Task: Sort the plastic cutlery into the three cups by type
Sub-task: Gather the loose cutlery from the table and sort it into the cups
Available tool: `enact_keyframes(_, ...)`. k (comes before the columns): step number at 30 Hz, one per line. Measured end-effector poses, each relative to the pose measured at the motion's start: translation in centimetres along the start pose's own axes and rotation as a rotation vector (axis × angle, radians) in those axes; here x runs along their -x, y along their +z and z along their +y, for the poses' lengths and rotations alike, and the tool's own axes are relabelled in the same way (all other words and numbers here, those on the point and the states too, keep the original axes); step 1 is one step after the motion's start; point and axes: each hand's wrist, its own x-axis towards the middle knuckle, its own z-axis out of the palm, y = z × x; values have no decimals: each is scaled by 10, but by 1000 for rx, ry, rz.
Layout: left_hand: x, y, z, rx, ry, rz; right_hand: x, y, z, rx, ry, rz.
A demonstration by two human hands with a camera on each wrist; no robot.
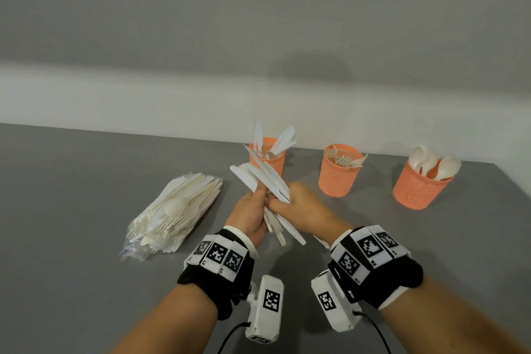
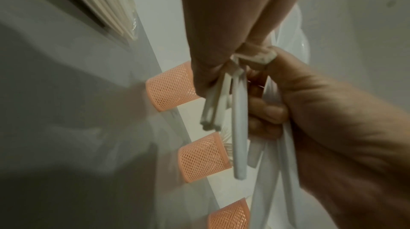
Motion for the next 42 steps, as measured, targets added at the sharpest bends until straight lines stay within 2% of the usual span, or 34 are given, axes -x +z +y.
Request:
enact_keyframes(3,0,-4,5,65,42,-41,-3,-14,-2,-124,-3,-60)
enact_keyframes(5,-2,-10,8,106,33,-23,-7,-28,-2,-201,13,-25)
enact_keyframes(10,-9,-26,21,147,29,24,-46,-61,-3,-358,18,272)
enact_keyframes(13,-12,-32,32,164,28,33,-81,-70,-20,-466,-104,473)
enact_keyframes(16,-15,-38,43,158,46,34,-118,-65,-30,-541,-184,563)
enact_keyframes(20,-19,-44,50,164,74,39,-155,-43,-16,-514,-155,547)
enact_keyframes(26,-35,-44,55,134,87,47,-175,-27,14,-436,-136,399)
enact_keyframes(29,-44,-39,55,124,85,38,-180,-23,24,-368,-58,332)
enact_keyframes(33,-50,-32,54,125,79,2,-184,-19,34,-204,110,113)
enact_keyframes(36,-53,-28,52,125,74,-39,-183,-27,29,-96,137,13)
enact_keyframes(39,-54,-26,48,123,60,-97,-175,-42,14,-175,76,52)
enact_keyframes(42,-53,-20,45,134,52,-160,-153,-57,-4,-217,-99,287)
